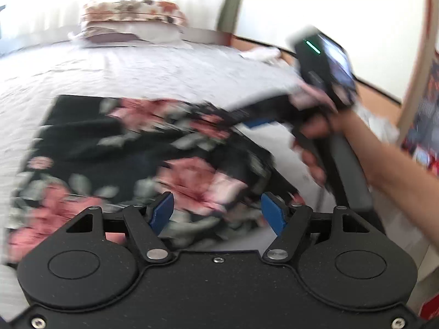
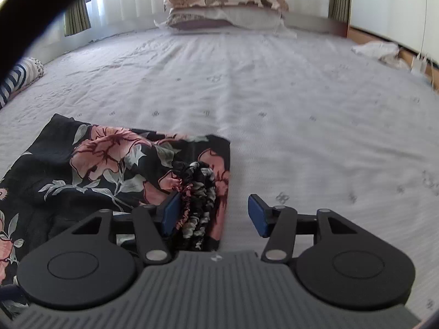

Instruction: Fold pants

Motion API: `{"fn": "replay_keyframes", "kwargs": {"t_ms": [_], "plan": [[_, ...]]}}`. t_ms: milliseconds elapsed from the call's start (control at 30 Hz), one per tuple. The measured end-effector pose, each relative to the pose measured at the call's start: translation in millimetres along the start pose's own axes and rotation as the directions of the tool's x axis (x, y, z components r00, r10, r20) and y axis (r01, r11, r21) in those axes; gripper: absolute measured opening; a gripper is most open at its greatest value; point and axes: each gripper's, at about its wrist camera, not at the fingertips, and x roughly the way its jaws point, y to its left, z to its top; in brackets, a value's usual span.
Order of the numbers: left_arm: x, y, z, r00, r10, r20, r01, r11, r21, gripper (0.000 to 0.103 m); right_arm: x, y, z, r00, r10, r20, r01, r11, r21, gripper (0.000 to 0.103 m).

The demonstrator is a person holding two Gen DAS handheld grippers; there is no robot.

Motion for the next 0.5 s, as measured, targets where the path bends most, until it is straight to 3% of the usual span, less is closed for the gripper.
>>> {"fn": "replay_keyframes", "kwargs": {"t_ms": [100, 233, 367, 500], "plan": [[-19, 33, 20, 0.997, 0.067, 0.049, -0.065, 0.997, -0.037, 0.072, -20, 7, 3, 0.998, -0.004, 0.056, 0.005, 1.0, -0.029, 0.073], [-24, 82, 49, 0.979, 0.187, 0.079, -0.179, 0.979, -0.093, 0.079, -38, 20, 9, 0.994, 0.002, 0.113, 0.007, 0.997, -0.081, 0.08], [-11, 114, 67, 0.952, 0.301, 0.052, -0.292, 0.947, -0.133, 0.078, -42, 30, 6, 0.992, 0.027, 0.122, -0.015, 0.995, -0.098, 0.081], [1, 125, 61, 0.921, 0.389, -0.024, -0.389, 0.912, -0.133, 0.077, -50, 38, -5, 0.989, 0.088, 0.116, -0.079, 0.994, -0.081, 0.081]]}}
